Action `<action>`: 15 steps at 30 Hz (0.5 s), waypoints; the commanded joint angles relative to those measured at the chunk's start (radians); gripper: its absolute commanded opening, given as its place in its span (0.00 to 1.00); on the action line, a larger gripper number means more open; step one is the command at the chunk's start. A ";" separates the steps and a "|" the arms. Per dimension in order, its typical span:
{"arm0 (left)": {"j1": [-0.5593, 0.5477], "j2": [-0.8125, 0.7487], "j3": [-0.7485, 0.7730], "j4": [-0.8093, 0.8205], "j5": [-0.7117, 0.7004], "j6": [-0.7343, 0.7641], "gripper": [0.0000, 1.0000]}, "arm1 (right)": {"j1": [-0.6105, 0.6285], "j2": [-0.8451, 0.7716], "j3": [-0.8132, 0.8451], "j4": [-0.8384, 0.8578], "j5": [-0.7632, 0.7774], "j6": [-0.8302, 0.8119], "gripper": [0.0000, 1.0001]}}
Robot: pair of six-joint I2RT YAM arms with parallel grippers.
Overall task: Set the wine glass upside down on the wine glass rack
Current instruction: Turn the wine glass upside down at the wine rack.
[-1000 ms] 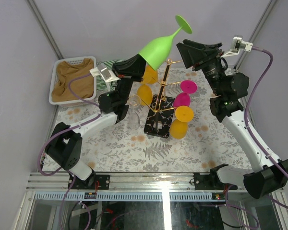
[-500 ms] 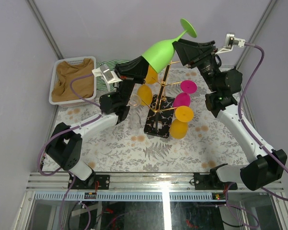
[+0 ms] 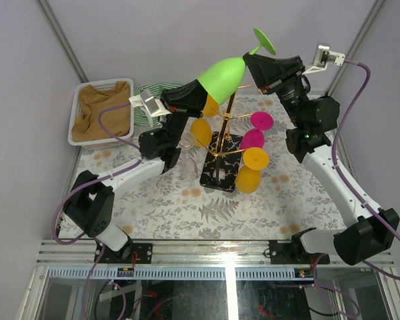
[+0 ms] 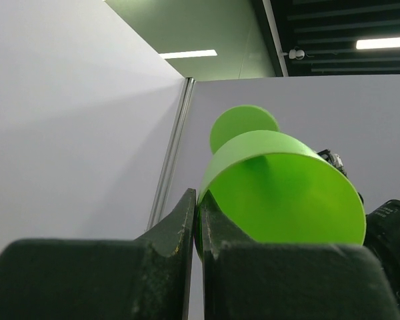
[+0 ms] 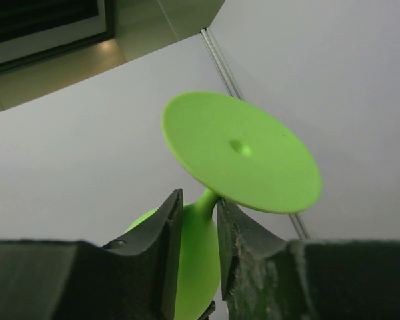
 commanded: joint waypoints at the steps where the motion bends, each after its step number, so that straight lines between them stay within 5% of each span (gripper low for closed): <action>1: -0.012 -0.008 0.029 0.068 0.003 0.029 0.00 | -0.001 0.003 0.043 0.040 -0.029 -0.018 0.21; 4: -0.012 -0.008 0.030 0.066 -0.002 0.039 0.01 | -0.001 0.004 0.042 0.030 -0.029 -0.021 0.02; 10: -0.012 -0.008 0.030 0.064 0.001 0.051 0.07 | -0.002 0.003 0.037 0.011 -0.015 -0.044 0.00; 15: -0.012 -0.023 0.009 0.058 0.001 0.077 0.41 | -0.002 -0.007 0.042 -0.023 0.004 -0.092 0.00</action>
